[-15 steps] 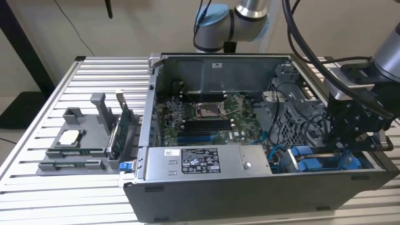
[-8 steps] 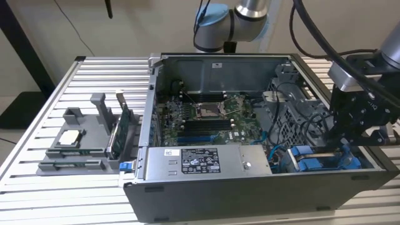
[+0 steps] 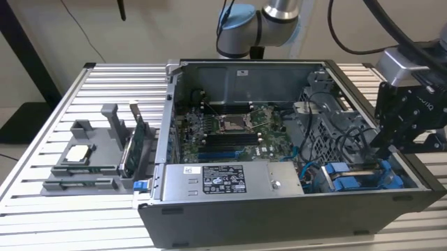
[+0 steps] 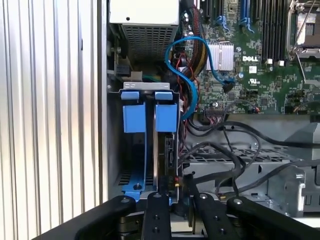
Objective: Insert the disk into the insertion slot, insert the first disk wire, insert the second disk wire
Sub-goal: 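Insert the first disk wire, then insert the second disk wire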
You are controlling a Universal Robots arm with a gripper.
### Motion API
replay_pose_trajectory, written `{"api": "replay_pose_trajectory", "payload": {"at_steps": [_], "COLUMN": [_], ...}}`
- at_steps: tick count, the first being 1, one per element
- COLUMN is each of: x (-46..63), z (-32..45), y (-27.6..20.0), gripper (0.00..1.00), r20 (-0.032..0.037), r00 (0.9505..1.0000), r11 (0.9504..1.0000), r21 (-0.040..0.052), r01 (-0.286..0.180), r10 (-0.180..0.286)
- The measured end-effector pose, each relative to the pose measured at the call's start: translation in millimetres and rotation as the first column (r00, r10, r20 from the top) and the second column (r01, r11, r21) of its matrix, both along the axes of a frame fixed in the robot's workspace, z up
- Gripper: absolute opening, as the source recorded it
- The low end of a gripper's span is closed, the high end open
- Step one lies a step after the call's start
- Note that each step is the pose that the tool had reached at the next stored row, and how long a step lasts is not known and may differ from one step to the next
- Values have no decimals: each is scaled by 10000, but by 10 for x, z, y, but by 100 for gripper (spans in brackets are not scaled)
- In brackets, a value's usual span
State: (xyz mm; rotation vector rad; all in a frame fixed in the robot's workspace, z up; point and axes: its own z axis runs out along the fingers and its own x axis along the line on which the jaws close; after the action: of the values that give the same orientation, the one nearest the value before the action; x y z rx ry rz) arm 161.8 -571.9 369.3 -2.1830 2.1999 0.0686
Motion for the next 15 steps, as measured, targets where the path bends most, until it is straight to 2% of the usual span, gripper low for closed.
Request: {"api": "replay_pose_trajectory", "payload": {"at_steps": [3, 8, 15], "x": [0, 2, 20], "z": [56, 70, 71], "y": [0, 27, 105], "gripper": [27, 27, 27], "r20": [0, 0, -1], "r00": [10000, 10000, 10000], "r11": [10000, 10000, 10000], "r21": [0, 1, -1], "r01": [0, -5, -30], "r10": [0, 5, 30]}}
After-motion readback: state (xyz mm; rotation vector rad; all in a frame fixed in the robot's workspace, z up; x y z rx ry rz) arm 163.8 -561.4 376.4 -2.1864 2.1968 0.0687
